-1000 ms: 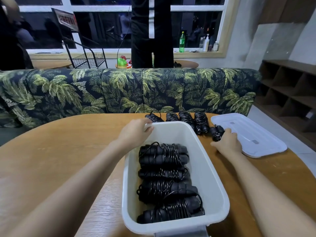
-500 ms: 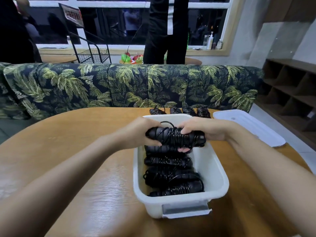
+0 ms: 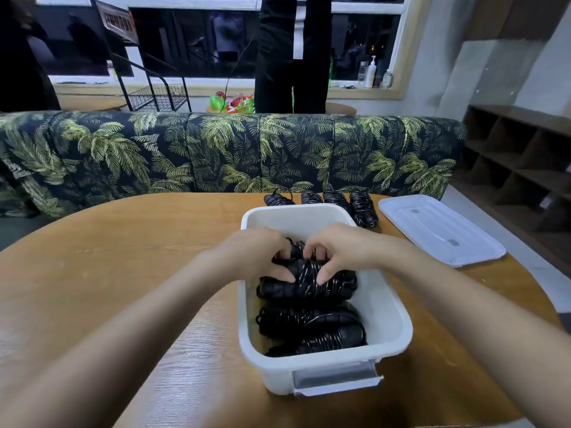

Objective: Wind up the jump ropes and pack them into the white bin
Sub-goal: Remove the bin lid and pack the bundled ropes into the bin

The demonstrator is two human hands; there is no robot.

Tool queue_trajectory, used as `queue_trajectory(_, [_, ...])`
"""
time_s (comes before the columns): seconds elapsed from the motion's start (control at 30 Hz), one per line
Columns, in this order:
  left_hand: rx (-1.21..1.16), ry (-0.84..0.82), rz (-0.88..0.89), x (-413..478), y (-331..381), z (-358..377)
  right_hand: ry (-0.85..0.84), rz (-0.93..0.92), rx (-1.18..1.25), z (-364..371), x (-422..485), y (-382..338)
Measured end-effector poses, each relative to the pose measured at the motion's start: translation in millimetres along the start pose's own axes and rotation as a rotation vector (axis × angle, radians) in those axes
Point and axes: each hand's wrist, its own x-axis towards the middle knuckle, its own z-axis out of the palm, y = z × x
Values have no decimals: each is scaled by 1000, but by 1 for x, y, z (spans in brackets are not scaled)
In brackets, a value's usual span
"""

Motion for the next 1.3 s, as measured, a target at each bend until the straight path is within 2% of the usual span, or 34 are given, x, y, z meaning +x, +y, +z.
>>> queue_trajectory(0.1, [158, -57, -17, 6, 1, 1, 95, -19, 81, 6, 3, -1])
queue_trajectory(0.23, [148, -5, -101, 8, 11, 1, 172, -4, -106, 9, 4, -11])
queue_trajectory(0.3, [163, 39, -84, 3, 12, 4, 198, 15, -211, 10, 1, -8])
queue_trajectory(0.4, [393, 56, -3, -6, 15, 15, 93, 30, -381, 15, -7, -1])
queue_trajectory(0.47, [478, 31, -24, -10, 16, 20, 4, 44, -448, 20, -11, 0])
queue_trajectory(0.63, [557, -195, -171, 4, 21, 25, -77, 130, -500, 29, -7, -8])
queue_trajectory(0.87, [499, -300, -286, 27, 24, 38, -180, 222, -449, 33, 7, -14])
queue_trajectory(1.0, [416, -272, -201, 22, 17, 19, -116, 177, -394, 30, 8, -8])
queue_trajectory(1.13, [184, -174, -156, 22, 7, 4, -64, 152, -349, 29, 20, -9])
queue_trajectory(1.23, [233, -189, -176, 24, -1, 8, 5, 92, -312, 23, 27, -16])
queue_trajectory(1.3, [191, -126, -139, 24, -8, 9, 111, -9, -251, 7, 23, -15])
